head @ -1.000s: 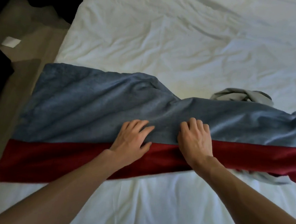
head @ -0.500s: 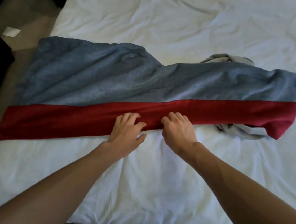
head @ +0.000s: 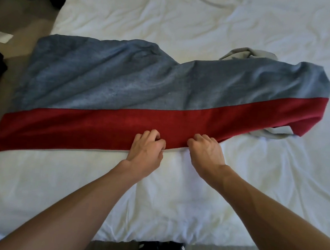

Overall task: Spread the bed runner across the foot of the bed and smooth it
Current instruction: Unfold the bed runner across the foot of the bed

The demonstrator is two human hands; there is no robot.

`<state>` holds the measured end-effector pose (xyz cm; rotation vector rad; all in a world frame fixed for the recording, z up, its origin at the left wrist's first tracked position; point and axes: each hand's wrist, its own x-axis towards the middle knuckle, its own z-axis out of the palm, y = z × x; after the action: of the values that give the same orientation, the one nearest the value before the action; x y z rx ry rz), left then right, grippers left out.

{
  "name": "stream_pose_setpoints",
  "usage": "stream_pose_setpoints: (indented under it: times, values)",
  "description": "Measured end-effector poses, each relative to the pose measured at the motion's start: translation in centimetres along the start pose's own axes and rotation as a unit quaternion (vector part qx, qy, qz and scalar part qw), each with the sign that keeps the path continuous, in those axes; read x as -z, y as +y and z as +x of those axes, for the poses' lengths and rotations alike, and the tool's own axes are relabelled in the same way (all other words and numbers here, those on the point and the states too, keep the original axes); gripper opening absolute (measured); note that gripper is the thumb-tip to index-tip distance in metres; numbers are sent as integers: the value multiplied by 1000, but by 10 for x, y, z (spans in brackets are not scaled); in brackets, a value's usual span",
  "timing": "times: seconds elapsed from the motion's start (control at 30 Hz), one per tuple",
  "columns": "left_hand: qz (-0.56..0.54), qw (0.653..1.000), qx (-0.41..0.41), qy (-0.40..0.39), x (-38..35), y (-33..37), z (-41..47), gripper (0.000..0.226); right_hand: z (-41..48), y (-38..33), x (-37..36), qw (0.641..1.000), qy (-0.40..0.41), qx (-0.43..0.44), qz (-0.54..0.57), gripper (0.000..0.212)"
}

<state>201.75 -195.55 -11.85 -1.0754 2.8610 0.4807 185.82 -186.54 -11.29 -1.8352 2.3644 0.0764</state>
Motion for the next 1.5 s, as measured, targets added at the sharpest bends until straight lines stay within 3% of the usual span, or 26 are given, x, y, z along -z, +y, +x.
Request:
stream_pose_setpoints:
  times: [0.37, 0.63, 0.93, 1.5]
  values:
    - [37, 997, -39, -48, -12, 8, -45, 8, -70, -29, -18, 995, -31, -52, 75, 13]
    - [74, 995, -70, -2, -2, 32, -32, 34, -65, -6, 1, 994, -8, -31, 108, 21]
    - [71, 991, -105, 35, 27, 106, 25, 35, -66, 83, 42, 992, 54, -93, 67, 25]
    - [72, 984, -152, 60, 70, 247, 188, 45, -48, 263, 107, 986, 47, -149, 52, 26]
